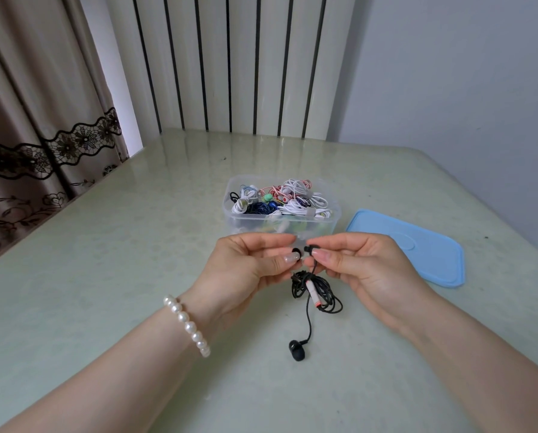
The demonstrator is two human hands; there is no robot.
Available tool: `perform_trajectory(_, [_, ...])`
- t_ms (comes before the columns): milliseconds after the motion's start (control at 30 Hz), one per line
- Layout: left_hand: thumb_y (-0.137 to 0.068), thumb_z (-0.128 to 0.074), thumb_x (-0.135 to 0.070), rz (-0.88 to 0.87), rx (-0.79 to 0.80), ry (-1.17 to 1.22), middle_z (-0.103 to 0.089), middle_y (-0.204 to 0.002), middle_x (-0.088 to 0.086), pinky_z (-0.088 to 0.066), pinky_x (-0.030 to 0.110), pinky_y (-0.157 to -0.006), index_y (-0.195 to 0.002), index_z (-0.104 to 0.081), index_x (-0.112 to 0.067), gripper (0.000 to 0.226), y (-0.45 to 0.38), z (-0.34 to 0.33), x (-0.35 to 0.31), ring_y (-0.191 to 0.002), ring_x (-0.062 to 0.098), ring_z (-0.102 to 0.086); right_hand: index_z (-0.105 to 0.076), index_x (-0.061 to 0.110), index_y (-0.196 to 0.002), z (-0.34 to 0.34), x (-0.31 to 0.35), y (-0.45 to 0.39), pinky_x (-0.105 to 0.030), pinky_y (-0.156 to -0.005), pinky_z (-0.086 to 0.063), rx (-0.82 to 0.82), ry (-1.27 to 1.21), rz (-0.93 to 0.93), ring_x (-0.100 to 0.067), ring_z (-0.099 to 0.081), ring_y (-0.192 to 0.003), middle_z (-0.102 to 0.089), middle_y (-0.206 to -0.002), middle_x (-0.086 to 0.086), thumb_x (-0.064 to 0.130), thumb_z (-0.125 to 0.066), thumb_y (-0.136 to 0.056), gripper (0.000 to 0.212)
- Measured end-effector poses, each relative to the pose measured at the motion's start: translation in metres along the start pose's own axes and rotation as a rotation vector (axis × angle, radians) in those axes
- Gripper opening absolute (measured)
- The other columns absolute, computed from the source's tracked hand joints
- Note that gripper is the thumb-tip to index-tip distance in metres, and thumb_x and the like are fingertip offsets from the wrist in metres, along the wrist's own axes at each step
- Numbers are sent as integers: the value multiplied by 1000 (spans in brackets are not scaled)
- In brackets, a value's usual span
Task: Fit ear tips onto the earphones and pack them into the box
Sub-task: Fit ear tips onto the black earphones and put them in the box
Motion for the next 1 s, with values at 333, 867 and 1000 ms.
perform_trajectory(333, [-64, -62, 12, 21, -19, 44, -70, -66, 13, -56, 20, -56, -71, -68, 3, 13, 0, 0, 3, -59, 19, -69, -67, 9, -76, 0, -2, -1, -18, -64, -53, -17, -23, 14, -16, -65, -62, -70, -66, -7, 11, -71, -49, 27])
perform_trajectory(867, [-51, -68, -1, 0, -27, 37, -70, -65, 13, -55, 18, -56, -64, -70, -1, 14, 1, 1, 2, -59, 17, -68, -73, 6, -74, -5, -5, 0, -19, -62, -52, 42, -93, -20, -17, -60, -61, -68, -66, -9, 16, -68, -56, 22])
perform_trajectory(1000, [-57, -66, 0, 43, -19, 117, -70, -68, 14, -56, 19, -57, -68, -70, 2, 12, 0, 0, 4, -59, 15, -68, -72, 6, -73, -6, -4, -1, -18, -60, -51, 60, -101, -18, -15, -61, -59, -67, -66, -9, 12, -66, -59, 16])
Point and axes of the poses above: each hand's wrist, its own y-axis away from the middle knuckle, its own z-axis out of the back of the hand, x = y × z, the point moved 7 cm from there along -y, towards the middle knuckle
